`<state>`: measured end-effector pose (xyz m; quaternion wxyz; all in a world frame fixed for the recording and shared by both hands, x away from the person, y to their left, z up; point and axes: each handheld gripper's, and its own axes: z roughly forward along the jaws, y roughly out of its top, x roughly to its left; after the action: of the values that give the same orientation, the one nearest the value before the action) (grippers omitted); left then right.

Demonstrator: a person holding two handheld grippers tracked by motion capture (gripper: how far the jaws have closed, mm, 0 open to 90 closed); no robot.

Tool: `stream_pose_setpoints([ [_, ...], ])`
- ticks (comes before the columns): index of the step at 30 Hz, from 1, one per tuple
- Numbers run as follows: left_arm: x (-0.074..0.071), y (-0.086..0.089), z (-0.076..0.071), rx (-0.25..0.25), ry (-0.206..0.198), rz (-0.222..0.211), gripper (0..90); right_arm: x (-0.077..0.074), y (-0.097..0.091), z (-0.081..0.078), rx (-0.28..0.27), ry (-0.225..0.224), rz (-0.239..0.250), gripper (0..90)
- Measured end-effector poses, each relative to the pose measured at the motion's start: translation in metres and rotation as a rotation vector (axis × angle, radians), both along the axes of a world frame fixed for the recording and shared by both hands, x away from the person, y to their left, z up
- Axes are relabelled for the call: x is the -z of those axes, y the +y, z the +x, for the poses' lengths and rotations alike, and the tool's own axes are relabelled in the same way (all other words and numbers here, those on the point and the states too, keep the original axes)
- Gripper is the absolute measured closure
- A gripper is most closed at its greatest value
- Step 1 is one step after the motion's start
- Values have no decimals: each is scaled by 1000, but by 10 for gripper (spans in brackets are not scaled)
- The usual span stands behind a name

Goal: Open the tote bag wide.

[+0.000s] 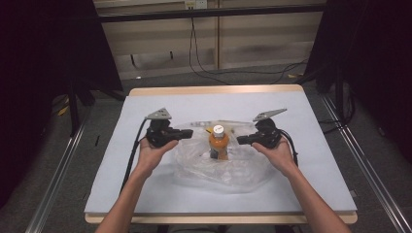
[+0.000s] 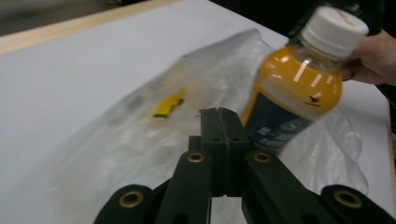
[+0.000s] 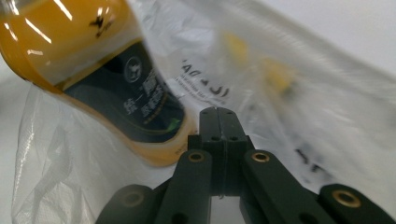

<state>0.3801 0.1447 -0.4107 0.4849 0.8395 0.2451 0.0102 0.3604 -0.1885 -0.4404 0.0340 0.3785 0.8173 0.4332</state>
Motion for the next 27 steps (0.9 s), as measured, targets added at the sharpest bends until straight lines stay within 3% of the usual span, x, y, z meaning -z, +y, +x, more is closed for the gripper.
stream_pose_setpoints([
  [3,20,-18,-2,37,23,95,900,10,14,0,-35,24,-33,900],
  [5,35,-24,-3,38,30,195,900,18,19,-1,-46,42,-47,900],
  [6,46,-24,-2,24,42,195,900,22,21,-2,-49,47,-65,900],
  [8,55,-20,1,11,67,232,900,32,22,-3,-55,71,-108,900],
  [11,62,-14,3,6,91,265,900,41,15,-7,-49,85,-105,900],
  [17,65,-2,-3,-7,101,266,900,41,-1,-15,-40,84,-108,900],
  [20,64,6,-10,16,96,282,900,41,-10,-21,-41,85,-107,900],
  [25,66,21,-16,18,129,237,900,39,-23,-31,-44,88,-128,900],
  [27,65,24,-21,17,130,240,900,39,-28,-35,-40,86,-128,900],
])
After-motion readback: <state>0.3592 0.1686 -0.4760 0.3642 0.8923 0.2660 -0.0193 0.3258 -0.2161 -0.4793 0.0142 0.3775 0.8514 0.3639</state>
